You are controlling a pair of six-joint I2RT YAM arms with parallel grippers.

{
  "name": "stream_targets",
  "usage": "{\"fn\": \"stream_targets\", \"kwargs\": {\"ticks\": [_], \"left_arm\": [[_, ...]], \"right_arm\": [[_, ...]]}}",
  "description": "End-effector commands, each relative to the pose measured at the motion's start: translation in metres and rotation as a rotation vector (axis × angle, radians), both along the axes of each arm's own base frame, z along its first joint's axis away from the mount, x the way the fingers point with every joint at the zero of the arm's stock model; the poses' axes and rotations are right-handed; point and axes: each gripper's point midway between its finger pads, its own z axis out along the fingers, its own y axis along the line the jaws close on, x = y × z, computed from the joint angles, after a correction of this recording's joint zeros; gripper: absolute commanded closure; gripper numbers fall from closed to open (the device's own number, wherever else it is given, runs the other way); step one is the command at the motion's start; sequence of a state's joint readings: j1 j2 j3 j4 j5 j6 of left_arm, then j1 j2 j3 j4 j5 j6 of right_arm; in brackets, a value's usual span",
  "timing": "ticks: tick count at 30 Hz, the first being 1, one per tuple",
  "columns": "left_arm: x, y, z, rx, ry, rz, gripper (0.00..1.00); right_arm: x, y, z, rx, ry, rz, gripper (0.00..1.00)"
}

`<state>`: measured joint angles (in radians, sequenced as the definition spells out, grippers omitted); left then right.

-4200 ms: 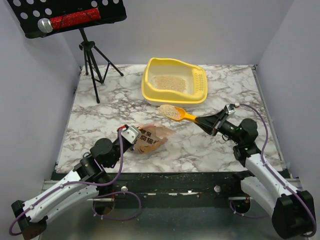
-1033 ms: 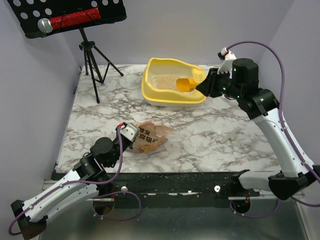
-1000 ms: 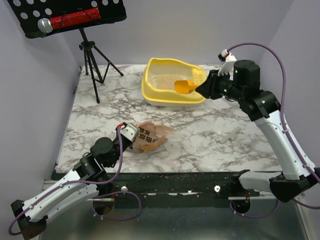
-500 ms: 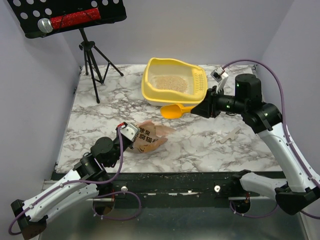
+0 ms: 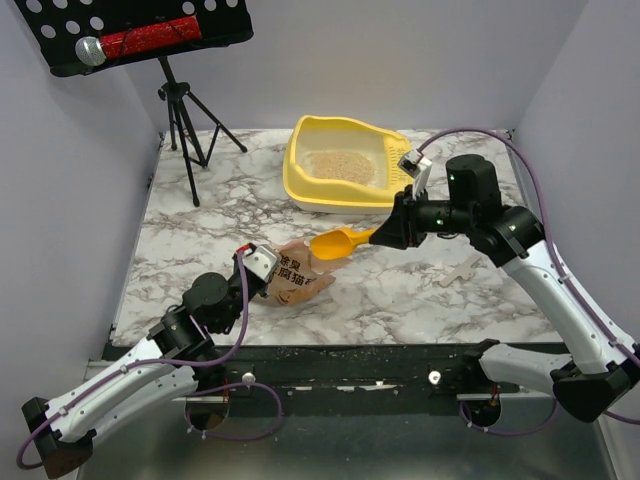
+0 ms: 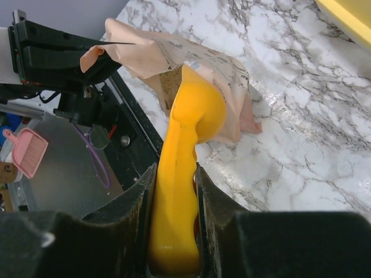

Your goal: Fill the litter box with clean litter

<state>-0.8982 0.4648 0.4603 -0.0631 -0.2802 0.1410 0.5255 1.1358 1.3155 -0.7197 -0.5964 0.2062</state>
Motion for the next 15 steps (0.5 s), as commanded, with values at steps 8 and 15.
{"fn": "stream_targets", "kwargs": {"ticks": [8, 15], "left_arm": [[0.000, -0.002, 0.024, -0.064, -0.036, 0.000, 1.00], [-0.001, -0.005, 0.023, -0.067, -0.028, -0.016, 1.00]], "right_arm": [[-0.004, 0.023, -0.046, -0.098, 0.059, 0.065, 0.99], [-0.002, 0.048, -0.072, -0.152, 0.143, 0.109, 0.99]]}}
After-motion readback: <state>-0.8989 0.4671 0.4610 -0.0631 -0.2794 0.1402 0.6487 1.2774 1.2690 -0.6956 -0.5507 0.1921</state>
